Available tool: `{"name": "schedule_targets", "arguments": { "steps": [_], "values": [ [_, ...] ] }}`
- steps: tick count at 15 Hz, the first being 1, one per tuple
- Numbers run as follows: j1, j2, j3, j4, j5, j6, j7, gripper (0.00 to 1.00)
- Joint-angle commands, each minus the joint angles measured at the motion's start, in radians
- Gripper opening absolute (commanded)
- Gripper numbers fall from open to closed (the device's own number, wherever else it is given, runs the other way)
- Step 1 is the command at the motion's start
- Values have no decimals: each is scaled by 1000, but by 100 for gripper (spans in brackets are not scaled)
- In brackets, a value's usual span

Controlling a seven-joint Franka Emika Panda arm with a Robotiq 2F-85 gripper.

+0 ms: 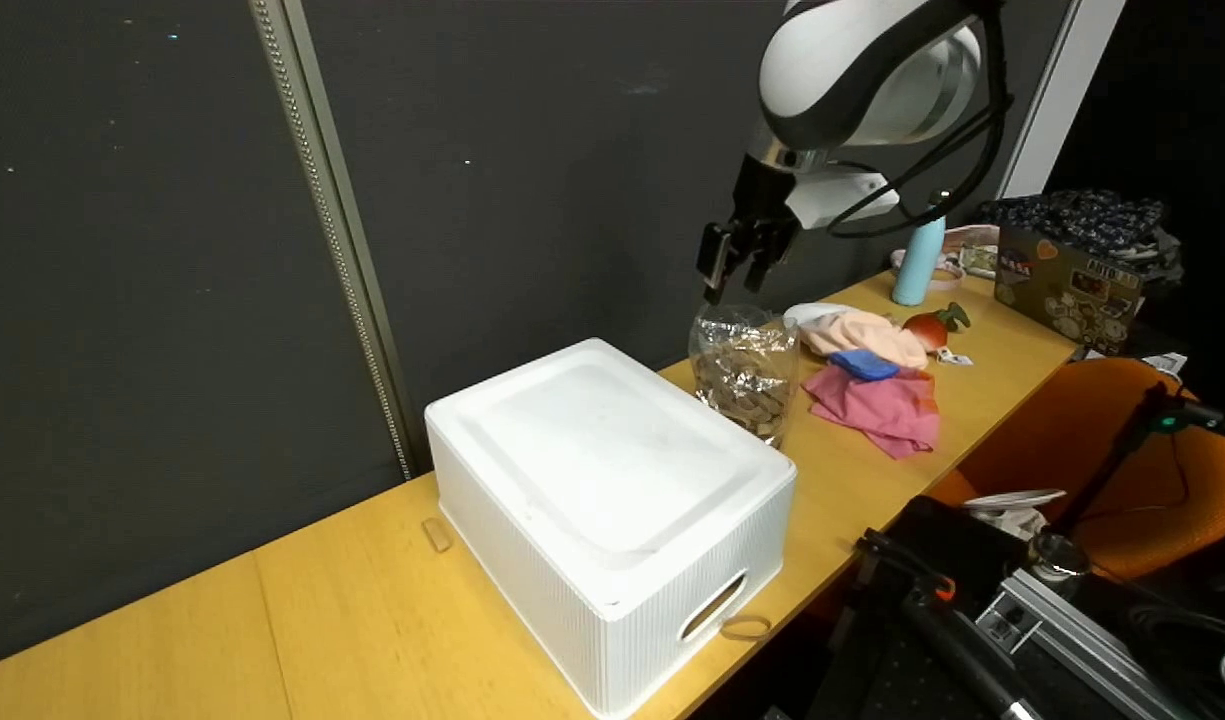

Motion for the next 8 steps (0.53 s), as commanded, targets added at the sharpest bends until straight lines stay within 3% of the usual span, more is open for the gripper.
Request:
{"name": "schedule_targets", "arguments": {
  "steps": [1,6,8],
  "values": [
    [18,-137,-17,-64,-7,-84,5,100],
    [33,-231,-14,-120,-31,-114,12,100],
    [36,-194,-19,-91,-7,-103,1,100]
  ]
}}
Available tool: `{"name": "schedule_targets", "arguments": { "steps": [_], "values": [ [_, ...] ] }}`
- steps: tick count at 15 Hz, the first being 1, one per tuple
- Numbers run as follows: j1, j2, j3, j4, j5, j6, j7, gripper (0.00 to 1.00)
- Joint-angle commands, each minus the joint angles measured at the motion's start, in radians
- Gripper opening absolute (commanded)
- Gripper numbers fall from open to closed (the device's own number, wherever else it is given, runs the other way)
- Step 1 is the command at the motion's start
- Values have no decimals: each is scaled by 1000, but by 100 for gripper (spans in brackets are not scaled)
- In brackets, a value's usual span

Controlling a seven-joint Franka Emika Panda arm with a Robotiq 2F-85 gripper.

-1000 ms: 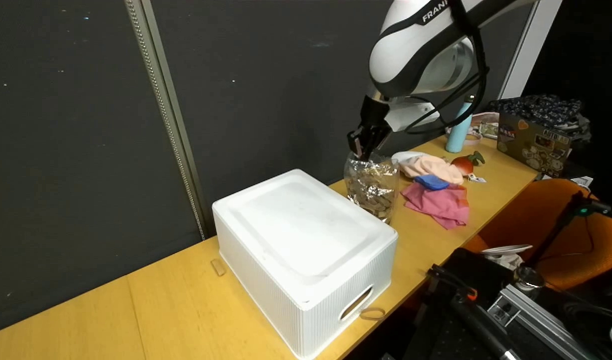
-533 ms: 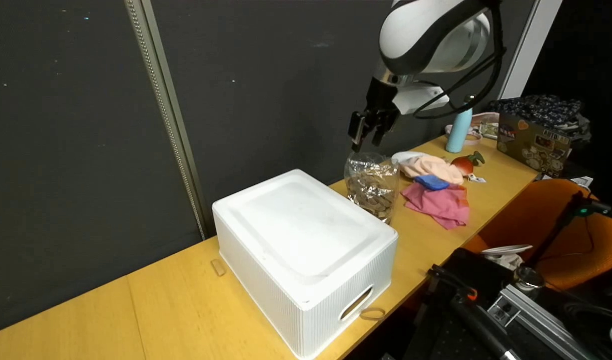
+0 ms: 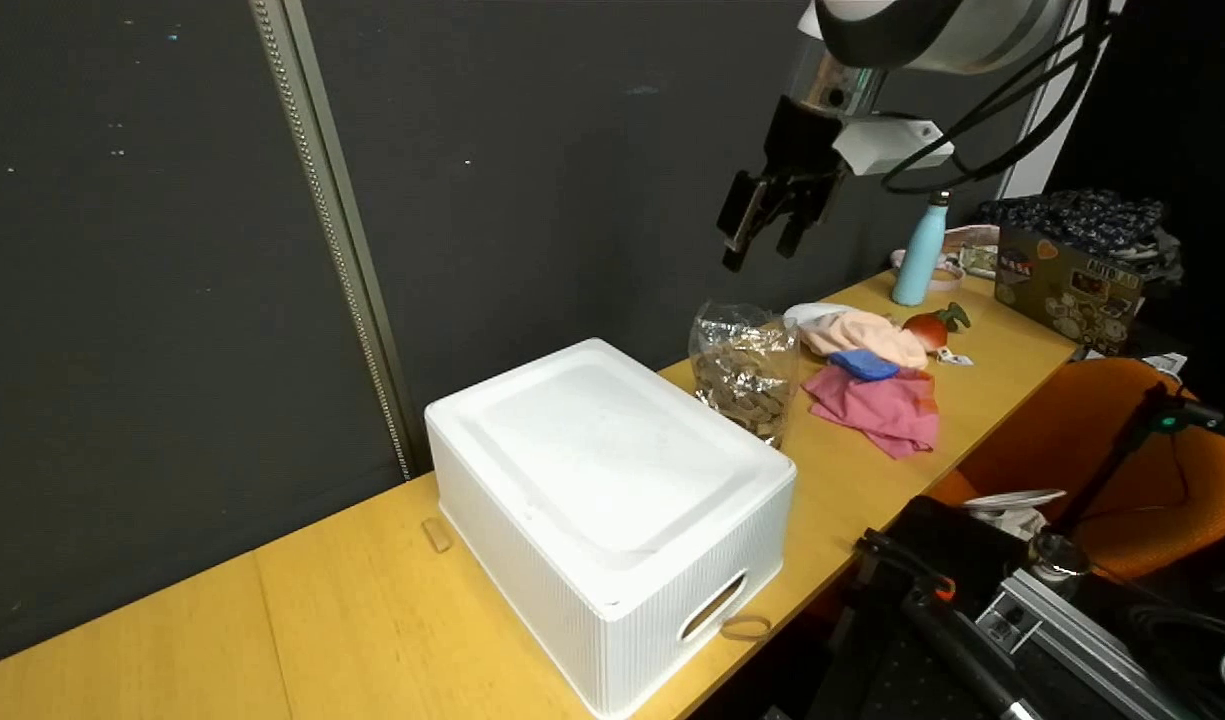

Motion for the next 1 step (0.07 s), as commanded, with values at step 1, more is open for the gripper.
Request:
{"name": "schedule_targets", "arguments": {
  "steps": [1],
  "values": [
    [21,-9,-19,-7,-3,-2,2,100]
  ]
}}
